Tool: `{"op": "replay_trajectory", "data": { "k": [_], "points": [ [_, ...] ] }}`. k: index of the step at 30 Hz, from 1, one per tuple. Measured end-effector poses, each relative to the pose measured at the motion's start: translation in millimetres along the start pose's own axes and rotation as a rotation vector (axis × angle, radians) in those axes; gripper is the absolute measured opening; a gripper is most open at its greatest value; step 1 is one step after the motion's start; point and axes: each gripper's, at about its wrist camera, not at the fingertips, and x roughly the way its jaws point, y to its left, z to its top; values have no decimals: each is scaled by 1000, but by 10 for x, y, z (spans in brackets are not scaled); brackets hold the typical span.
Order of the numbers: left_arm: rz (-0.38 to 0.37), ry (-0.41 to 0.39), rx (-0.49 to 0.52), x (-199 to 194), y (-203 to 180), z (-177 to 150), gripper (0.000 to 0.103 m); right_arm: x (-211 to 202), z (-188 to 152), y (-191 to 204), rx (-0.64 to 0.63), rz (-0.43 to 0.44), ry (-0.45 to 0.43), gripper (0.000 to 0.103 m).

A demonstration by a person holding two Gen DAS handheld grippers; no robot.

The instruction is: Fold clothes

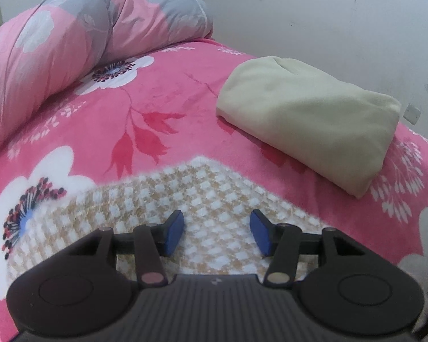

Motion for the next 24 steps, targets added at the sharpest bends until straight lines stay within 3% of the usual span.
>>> {"op": "replay_trajectory", "data": {
  "k": [2, 6, 8, 9, 12, 15, 18, 20, 24],
  "points": [
    [21, -1, 31, 5, -70, -1, 54, 14, -53, -150, 51, 25, -13, 11],
    [20, -2, 48, 16, -83, -32, 55, -136, -39, -102, 36, 33, -5, 12],
    [19, -2, 48, 0, -90, -29, 55, -348, 22, -36, 15, -4, -6, 12],
    [19, -4, 47, -4, -92, -31, 55, -456, 90, 36, -22, -32, -26, 17],
    [19, -14, 43, -17, -92, -45, 55, -720, 320, 301, -161, -104, -104, 17],
    [18, -22, 39, -27, -81, -57, 55, -530, 476, 727, -391, -108, -139, 17],
    [8, -25, 27, -32, -53, -58, 55, -85, 444, 991, -593, -180, -86, 14],
    [-12, -23, 7, -35, -24, -45, 55, 268, 336, 902, -651, -301, 26, 13],
    [-28, -14, -48, -242, 73, 67, 55, 342, 269, 846, -639, -359, 58, 13]
  ]
}}
